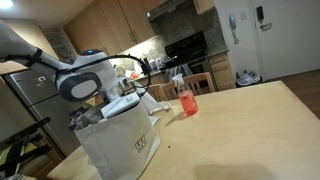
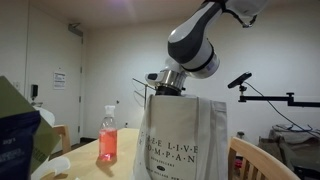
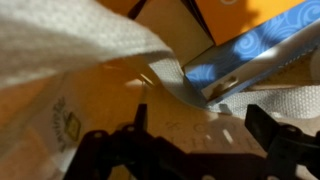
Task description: Move the bag slightly forward, take out the TAZO box, and put it on the table
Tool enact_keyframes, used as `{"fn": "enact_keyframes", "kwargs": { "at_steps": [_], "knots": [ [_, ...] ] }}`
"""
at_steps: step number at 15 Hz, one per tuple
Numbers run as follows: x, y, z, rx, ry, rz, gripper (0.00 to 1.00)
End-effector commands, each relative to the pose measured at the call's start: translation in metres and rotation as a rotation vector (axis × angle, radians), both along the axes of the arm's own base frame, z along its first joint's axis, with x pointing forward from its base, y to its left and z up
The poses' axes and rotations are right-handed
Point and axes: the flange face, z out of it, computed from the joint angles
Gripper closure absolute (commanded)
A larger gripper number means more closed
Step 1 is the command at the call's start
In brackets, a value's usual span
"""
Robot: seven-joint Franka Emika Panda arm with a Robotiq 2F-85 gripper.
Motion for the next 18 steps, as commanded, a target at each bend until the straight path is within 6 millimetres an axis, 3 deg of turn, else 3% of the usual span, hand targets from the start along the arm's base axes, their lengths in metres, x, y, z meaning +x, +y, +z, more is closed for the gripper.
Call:
{"fn": "enact_keyframes", "kwargs": {
  "at_steps": [1, 7, 12, 18],
  "knots": [
    [-0.009, -0.011, 0.014, -0.006, -0.046, -0.015, 0.0],
    [-0.008, -0.033, 0.017, 0.011, -0.076, -0.079, 0.0],
    [-0.008, -0.052, 0.009, -0.007, -0.063, -0.135, 0.0],
    [-0.019, -0.076, 0.008, -0.079, -0.066, -0.232, 0.0]
  ]
}}
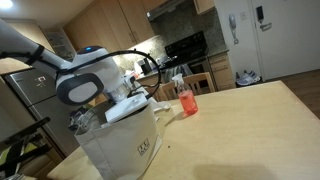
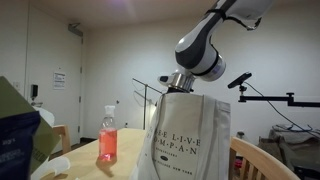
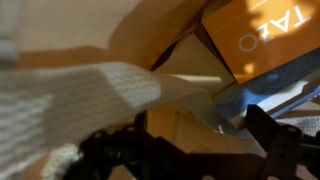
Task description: Move the bag slightly forward, take out the TAZO box, and put it on the table
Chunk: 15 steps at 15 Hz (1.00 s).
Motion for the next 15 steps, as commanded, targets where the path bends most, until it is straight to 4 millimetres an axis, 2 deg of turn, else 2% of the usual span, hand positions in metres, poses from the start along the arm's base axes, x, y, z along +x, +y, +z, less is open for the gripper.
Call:
{"fn": "enact_keyframes", "kwargs": {
  "at_steps": [1, 4, 7, 11, 15],
  "knots": [
    [-0.016, -0.016, 0.009, -0.069, -0.006, -0.095, 0.0],
    [-0.021, -0.026, 0.007, -0.11, 0.034, -0.138, 0.0],
    [-0.023, -0.026, 0.003, -0.133, 0.068, -0.141, 0.0],
    [-0.023, -0.012, -0.006, -0.143, 0.122, -0.086, 0.0],
    [-0.029, 0.008, -0.024, -0.129, 0.228, 0.001, 0.0]
  ]
}}
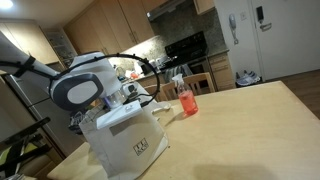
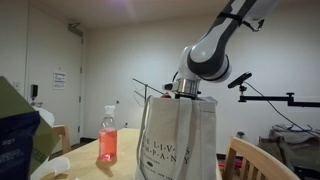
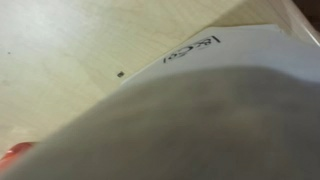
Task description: Move the bag slightly forward, take out the TAZO box, and put it on the table
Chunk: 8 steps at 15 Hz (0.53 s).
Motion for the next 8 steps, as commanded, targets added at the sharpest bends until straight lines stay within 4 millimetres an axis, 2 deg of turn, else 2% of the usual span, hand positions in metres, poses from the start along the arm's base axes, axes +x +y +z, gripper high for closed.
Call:
{"fn": "enact_keyframes", "kwargs": {
  "at_steps": [1, 3, 8],
  "knots": [
    [-0.0049, 0.0175, -0.0117, 0.011, 0.097, 0.053, 0.0],
    [-0.0095, 0.0238, -0.0212, 0.017, 0.151, 0.077, 0.0],
    [-0.0068, 0.0257, -0.0175, 0.025, 0.178, 0.088, 0.0]
  ]
}}
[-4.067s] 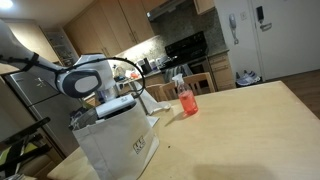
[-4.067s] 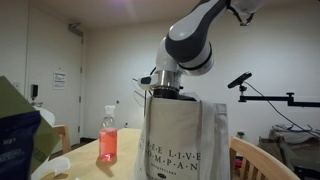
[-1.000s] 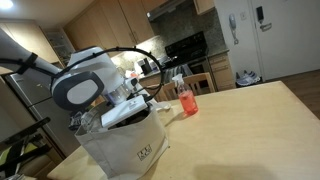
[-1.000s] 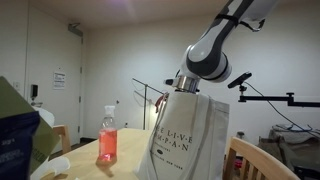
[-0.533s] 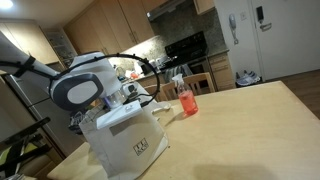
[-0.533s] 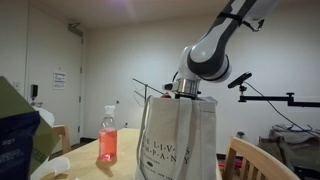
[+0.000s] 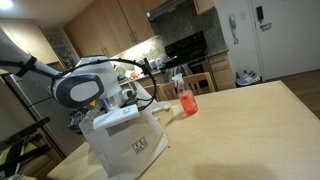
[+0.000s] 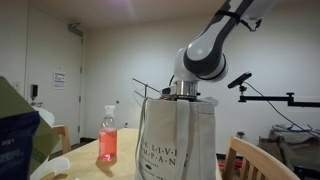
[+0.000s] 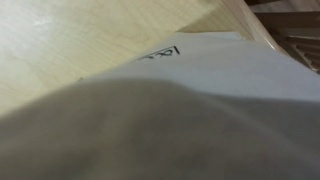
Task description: Move the bag slightly forward, take out the TAZO box, and put it on the table
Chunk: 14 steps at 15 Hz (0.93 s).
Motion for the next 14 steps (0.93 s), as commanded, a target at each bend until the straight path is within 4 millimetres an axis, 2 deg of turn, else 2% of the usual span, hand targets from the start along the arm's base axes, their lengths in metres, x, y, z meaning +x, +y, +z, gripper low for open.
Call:
{"fn": "enact_keyframes", "kwargs": {
  "at_steps": [1, 7, 14],
  "knots": [
    [-0.001, 0.006, -0.006, 0.008, 0.055, 0.036, 0.0],
    [0.002, 0.02, -0.001, 0.003, 0.065, 0.091, 0.0],
    [0.007, 0.061, 0.024, -0.147, 0.077, 0.199, 0.0]
  ]
}}
